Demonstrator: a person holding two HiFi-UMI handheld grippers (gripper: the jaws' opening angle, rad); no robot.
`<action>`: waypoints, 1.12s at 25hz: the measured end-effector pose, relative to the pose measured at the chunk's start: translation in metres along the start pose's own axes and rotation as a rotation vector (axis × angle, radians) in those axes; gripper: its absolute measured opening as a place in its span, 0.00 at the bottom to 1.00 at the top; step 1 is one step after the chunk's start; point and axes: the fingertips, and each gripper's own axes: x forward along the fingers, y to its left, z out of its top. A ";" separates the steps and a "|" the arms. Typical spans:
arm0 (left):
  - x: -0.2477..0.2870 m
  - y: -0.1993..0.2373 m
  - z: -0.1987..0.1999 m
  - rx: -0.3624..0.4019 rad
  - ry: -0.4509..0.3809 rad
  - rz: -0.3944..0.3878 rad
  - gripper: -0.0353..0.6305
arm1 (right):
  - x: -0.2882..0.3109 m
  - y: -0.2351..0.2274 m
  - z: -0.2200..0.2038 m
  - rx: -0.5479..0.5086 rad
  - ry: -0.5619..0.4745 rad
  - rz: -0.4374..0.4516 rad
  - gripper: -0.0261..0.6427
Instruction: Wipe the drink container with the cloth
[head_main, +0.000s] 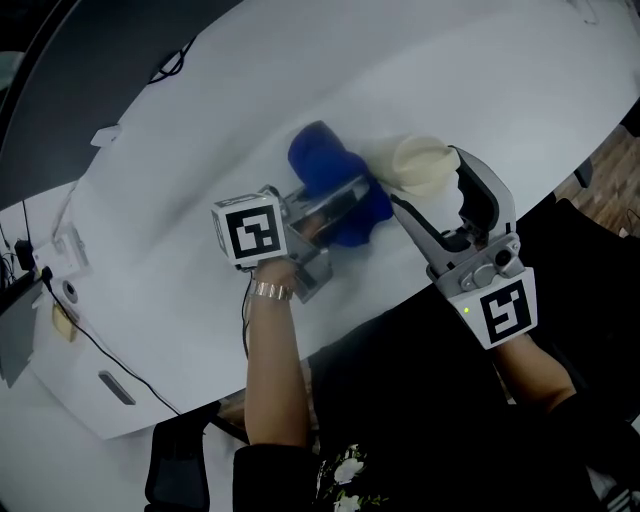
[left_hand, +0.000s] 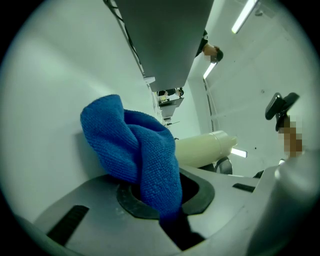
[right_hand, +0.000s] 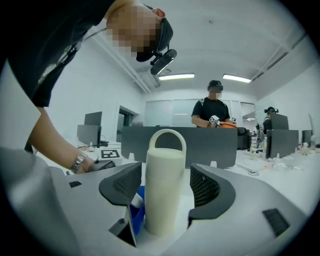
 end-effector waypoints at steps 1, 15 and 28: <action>0.000 0.000 0.000 0.001 -0.002 0.004 0.12 | 0.007 -0.001 0.000 0.008 0.002 -0.020 0.44; -0.026 -0.095 0.029 0.071 -0.073 -0.253 0.12 | 0.010 0.000 -0.013 0.013 0.059 0.610 0.44; 0.002 -0.016 0.021 0.033 -0.008 -0.008 0.12 | 0.010 0.002 -0.008 0.036 0.028 0.675 0.44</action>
